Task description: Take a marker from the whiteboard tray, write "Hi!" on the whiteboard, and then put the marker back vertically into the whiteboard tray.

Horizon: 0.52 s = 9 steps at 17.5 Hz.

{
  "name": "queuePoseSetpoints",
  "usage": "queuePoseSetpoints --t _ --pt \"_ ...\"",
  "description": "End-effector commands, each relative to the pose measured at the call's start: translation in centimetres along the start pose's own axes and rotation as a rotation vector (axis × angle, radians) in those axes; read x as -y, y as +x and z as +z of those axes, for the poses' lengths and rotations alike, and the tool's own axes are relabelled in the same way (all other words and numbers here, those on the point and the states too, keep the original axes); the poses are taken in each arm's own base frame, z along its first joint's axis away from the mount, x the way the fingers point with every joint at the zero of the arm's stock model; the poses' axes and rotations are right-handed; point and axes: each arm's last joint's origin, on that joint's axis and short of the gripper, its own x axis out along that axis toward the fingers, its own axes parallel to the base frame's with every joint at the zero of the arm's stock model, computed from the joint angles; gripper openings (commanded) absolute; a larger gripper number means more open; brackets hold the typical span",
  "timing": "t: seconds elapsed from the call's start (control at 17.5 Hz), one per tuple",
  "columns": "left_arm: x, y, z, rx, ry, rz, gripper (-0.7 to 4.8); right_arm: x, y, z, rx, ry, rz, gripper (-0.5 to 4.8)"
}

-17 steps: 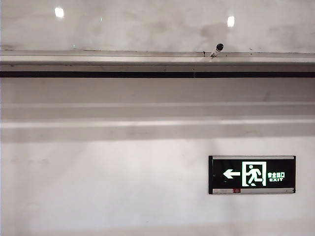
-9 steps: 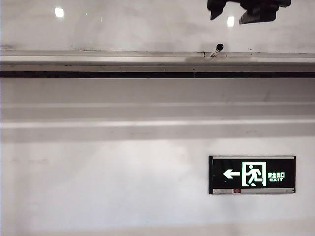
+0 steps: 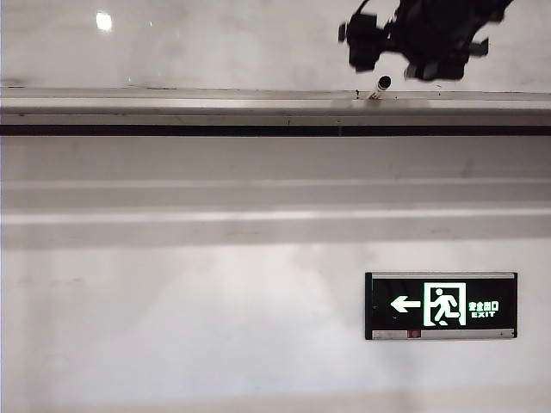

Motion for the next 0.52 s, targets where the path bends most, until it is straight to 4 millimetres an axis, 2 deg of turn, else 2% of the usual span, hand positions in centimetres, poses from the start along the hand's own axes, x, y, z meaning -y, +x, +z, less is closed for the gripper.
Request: queuePoseSetpoints --t 0.06,0.29,0.52 --pt "0.1 -0.2 0.3 0.019 0.007 -0.009 -0.07 0.1 0.6 0.1 0.056 0.010 -0.012 3.69" --pt "0.1 -0.2 0.3 0.016 0.007 -0.009 -0.07 0.9 1.5 -0.5 0.053 0.007 -0.036 3.69" --pt "0.1 -0.3 0.3 0.015 0.007 -0.008 -0.07 0.7 2.0 0.6 0.077 0.010 -0.023 3.69"
